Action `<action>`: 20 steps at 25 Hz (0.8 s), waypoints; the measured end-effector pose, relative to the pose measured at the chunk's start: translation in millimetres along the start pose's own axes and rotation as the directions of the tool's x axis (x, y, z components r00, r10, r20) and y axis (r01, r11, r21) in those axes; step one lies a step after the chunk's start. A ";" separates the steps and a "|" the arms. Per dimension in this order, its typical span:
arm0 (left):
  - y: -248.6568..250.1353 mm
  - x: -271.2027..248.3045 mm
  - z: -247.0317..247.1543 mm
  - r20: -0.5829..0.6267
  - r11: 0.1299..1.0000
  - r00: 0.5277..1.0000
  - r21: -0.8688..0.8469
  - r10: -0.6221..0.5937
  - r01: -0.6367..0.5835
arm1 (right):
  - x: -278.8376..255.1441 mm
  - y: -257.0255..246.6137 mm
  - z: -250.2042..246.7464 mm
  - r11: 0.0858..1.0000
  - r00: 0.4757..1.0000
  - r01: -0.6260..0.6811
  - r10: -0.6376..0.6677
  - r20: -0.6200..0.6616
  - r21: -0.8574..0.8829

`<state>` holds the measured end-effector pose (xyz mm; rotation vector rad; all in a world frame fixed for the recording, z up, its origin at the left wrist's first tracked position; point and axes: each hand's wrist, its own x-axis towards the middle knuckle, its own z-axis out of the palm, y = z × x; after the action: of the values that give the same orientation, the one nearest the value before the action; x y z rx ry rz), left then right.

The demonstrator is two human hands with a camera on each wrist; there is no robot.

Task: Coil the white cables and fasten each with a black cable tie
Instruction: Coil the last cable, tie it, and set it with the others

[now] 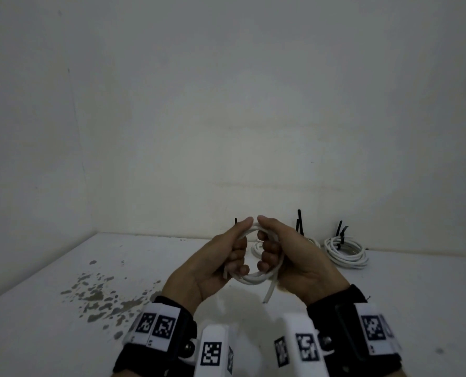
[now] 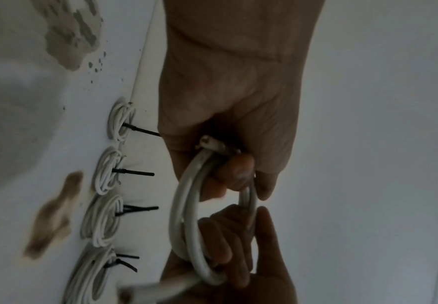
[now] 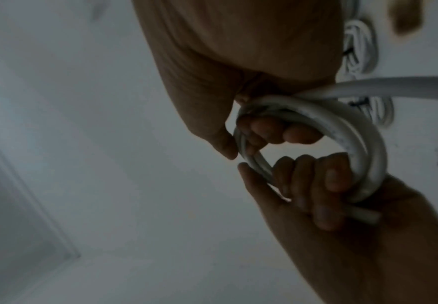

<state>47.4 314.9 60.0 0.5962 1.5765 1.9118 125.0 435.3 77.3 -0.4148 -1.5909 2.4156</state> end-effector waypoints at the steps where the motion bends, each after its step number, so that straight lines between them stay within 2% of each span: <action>1: -1.6 -0.5 -0.6 0.015 1.000 1.000 0.004 -0.006 0.006 | -1.2 2.8 -1.5 0.999 1.000 0.015 -0.016 -0.021 -0.040; 5: -10.2 -2.5 2.8 0.070 0.988 0.988 0.080 -0.137 0.131 | -5.5 13.4 -19.7 0.974 0.999 -0.033 0.025 -0.036 -0.222; 8: -11.2 -1.0 17.6 0.040 0.962 0.981 0.209 -0.188 0.176 | -7.8 12.4 -31.7 0.938 0.999 -0.033 0.022 -0.036 -0.346; 11: -14.7 2.6 41.8 -0.039 0.981 0.984 0.085 -0.172 0.175 | -14.2 3.2 -44.5 0.869 1.000 0.003 -0.005 -0.001 -0.495; 13: -21.4 3.7 54.0 -0.094 0.986 0.983 0.028 -0.158 0.162 | -21.7 -8.0 -60.4 0.728 1.000 0.004 -0.019 -0.014 -0.685; 16: -37.1 7.5 64.7 -0.134 0.987 0.982 0.071 -0.132 0.143 | -42.1 -32.1 -95.9 0.427 0.998 -0.001 -0.059 -0.028 -0.904; 18: -43.4 8.3 73.8 -0.147 0.987 0.981 0.082 -0.128 0.142 | -60.6 -48.5 -122.7 0.191 0.999 -0.045 -0.011 -0.048 -0.981; 20: -46.4 4.9 88.0 -0.165 0.982 0.978 0.114 -0.129 0.149 | -83.8 -57.6 -147.5 -0.038 0.988 -0.114 0.101 -0.117 -0.993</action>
<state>109.6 387.5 32.1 0.3823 1.7998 1.8018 256.7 556.5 84.6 -0.7385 -3.1688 0.6330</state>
